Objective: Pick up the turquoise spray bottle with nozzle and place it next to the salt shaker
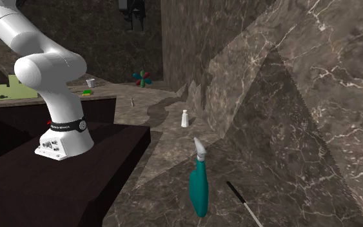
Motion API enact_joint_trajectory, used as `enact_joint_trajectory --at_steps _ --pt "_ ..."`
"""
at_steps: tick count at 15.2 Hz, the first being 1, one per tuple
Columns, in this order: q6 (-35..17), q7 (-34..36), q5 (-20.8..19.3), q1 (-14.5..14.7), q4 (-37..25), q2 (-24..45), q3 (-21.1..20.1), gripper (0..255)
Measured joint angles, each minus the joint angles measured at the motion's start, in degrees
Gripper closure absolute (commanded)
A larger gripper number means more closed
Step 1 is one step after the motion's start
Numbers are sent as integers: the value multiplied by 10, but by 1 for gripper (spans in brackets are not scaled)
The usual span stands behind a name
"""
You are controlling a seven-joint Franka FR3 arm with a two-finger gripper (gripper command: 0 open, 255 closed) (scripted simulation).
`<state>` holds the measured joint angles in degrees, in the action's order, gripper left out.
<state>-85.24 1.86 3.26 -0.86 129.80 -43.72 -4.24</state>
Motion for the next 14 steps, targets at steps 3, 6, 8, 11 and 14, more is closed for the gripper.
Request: enact_joint_trajectory --at_steps 3,6,8,11,14 --pt "-29 18 0 -6 25 -4 -8 0" --pt "-100 62 1 -20 79 -7 -28 0" --pt "-156 94 1 -30 122 -7 -44 0" --pt "-234 149 2 -46 164 9 -73 0" --pt "-312 204 -3 -66 203 29 -100 0"
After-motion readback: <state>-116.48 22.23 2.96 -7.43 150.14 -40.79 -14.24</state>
